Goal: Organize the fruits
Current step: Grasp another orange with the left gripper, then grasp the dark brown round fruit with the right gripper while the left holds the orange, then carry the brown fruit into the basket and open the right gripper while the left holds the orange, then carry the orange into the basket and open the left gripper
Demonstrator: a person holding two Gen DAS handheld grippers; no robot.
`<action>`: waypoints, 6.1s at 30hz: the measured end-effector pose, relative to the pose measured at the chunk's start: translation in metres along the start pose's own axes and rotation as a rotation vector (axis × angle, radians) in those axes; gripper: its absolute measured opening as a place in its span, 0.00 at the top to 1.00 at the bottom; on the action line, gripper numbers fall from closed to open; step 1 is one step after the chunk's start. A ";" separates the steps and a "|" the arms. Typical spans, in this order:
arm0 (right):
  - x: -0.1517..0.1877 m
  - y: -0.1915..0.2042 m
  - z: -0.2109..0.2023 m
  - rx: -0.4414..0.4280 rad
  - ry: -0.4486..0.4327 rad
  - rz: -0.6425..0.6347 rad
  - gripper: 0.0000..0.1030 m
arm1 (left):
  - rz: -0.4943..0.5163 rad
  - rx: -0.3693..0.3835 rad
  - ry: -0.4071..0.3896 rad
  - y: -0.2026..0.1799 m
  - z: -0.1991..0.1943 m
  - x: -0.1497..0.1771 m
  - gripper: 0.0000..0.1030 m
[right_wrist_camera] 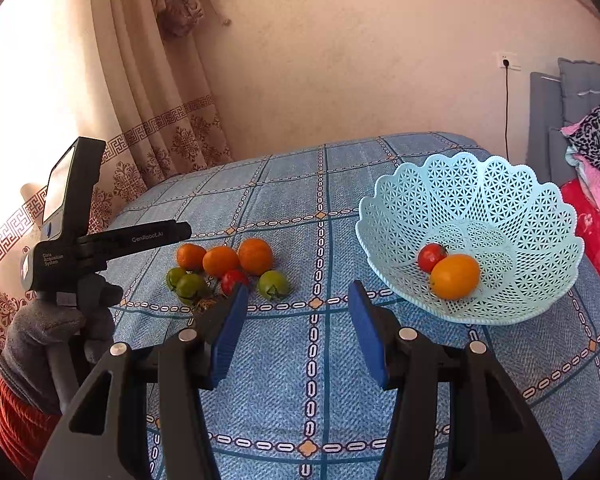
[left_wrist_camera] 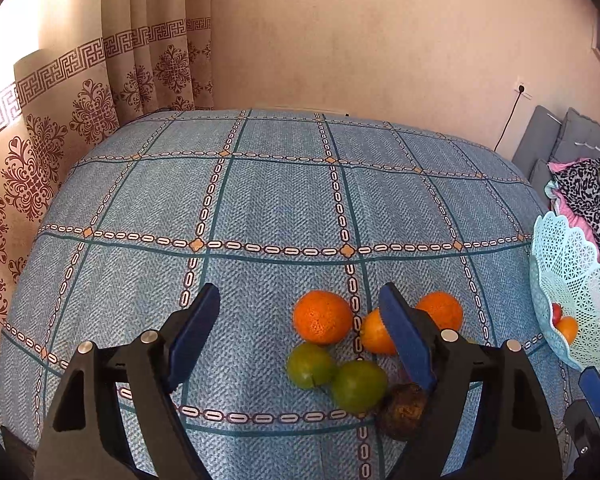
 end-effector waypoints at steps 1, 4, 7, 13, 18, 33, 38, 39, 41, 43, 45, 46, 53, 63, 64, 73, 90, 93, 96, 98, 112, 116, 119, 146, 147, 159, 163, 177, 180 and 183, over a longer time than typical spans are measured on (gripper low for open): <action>0.001 0.001 0.001 -0.004 0.006 -0.001 0.49 | 0.005 0.003 0.009 0.000 0.003 0.002 0.24; 0.004 0.002 0.005 -0.013 0.020 0.002 0.49 | 0.007 0.024 0.036 -0.001 0.013 0.008 0.27; 0.007 0.001 0.009 -0.013 0.033 0.004 0.49 | 0.002 0.046 0.052 0.000 0.020 0.013 0.30; 0.011 0.003 0.016 -0.017 0.057 -0.003 0.49 | -0.016 0.080 0.086 -0.001 0.034 0.019 0.40; 0.014 0.009 0.024 -0.030 0.078 -0.009 0.49 | -0.011 0.113 0.098 -0.008 0.042 0.019 0.53; 0.027 0.044 0.065 -0.129 0.195 -0.039 0.49 | -0.060 0.066 -0.002 0.011 0.017 0.001 0.63; 0.029 0.053 0.086 -0.140 0.233 -0.050 0.49 | -0.091 0.055 -0.031 0.025 0.002 -0.002 0.63; 0.029 0.055 0.090 -0.143 0.239 -0.050 0.49 | -0.096 0.058 -0.035 0.028 0.000 -0.003 0.63; 0.029 0.056 0.097 -0.142 0.250 -0.049 0.49 | -0.103 0.061 -0.042 0.029 -0.005 -0.002 0.63; 0.030 0.058 0.104 -0.144 0.258 -0.047 0.49 | -0.103 0.056 -0.051 0.030 -0.008 -0.002 0.63; 0.029 0.059 0.110 -0.139 0.265 -0.049 0.49 | -0.104 0.050 -0.060 0.031 -0.011 -0.003 0.63; 0.029 0.059 0.114 -0.136 0.269 -0.053 0.49 | -0.104 0.049 -0.063 0.032 -0.011 -0.003 0.63; 0.027 0.068 0.135 -0.128 0.296 -0.076 0.49 | -0.115 0.053 -0.066 0.035 -0.011 -0.005 0.63; 0.025 0.073 0.145 -0.092 0.291 -0.117 0.61 | -0.121 0.055 -0.065 0.036 -0.011 -0.006 0.63; 0.025 0.074 0.145 -0.089 0.291 -0.120 0.62 | -0.122 0.055 -0.064 0.036 -0.011 -0.006 0.63; 0.029 0.068 0.129 -0.094 0.269 -0.115 0.62 | -0.127 0.059 -0.073 0.037 -0.013 -0.006 0.63; 0.015 0.048 0.065 -0.089 0.138 -0.052 0.62 | -0.111 0.075 -0.106 0.028 -0.025 -0.007 0.63; 0.010 0.043 0.054 -0.079 0.114 -0.044 0.62 | -0.100 0.081 -0.114 0.023 -0.029 -0.007 0.63; 0.002 0.039 0.048 -0.067 0.093 -0.034 0.62 | -0.088 0.091 -0.125 0.017 -0.035 -0.005 0.63; -0.004 0.035 0.045 -0.059 0.080 -0.024 0.62 | -0.080 0.096 -0.133 0.013 -0.038 -0.006 0.63; -0.023 -0.013 0.007 0.035 -0.011 0.055 0.62 | 0.006 0.140 -0.165 -0.024 -0.055 0.004 0.63; -0.023 -0.029 -0.003 0.064 -0.025 0.078 0.62 | 0.041 0.153 -0.173 -0.038 -0.059 0.010 0.63; -0.024 -0.039 -0.009 0.086 -0.036 0.094 0.62 | 0.066 0.161 -0.175 -0.048 -0.061 0.015 0.63; -0.017 -0.135 -0.033 0.289 -0.080 0.219 0.61 | 0.152 0.199 -0.170 -0.080 -0.065 0.032 0.63; -0.017 -0.135 -0.034 0.290 -0.083 0.222 0.61 | 0.154 0.200 -0.170 -0.081 -0.065 0.033 0.63; -0.014 -0.138 -0.041 0.309 -0.115 0.225 0.61 | 0.175 0.205 -0.170 -0.089 -0.065 0.036 0.63; -0.014 -0.138 -0.048 0.322 -0.134 0.214 0.61 | 0.189 0.208 -0.176 -0.096 -0.069 0.036 0.63; -0.011 -0.146 -0.066 0.355 -0.205 0.189 0.61 | 0.280 0.299 -0.186 -0.158 -0.096 0.032 0.63; -0.010 -0.147 -0.067 0.351 -0.212 0.188 0.61 | 0.298 0.319 -0.189 -0.175 -0.101 0.034 0.63; -0.007 -0.150 -0.069 0.340 -0.217 0.205 0.61 | 0.318 0.335 -0.187 -0.191 -0.101 0.034 0.63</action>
Point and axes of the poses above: each gripper's, at about its wrist camera, not at the fingertips, and z roughly the way its jaws point, y to its left, x to its underside, the point moved 7 cm from there along z, roughly the way its jaws point, and after that the axes turned 11 degrees about -x, right-handed, at the moved point
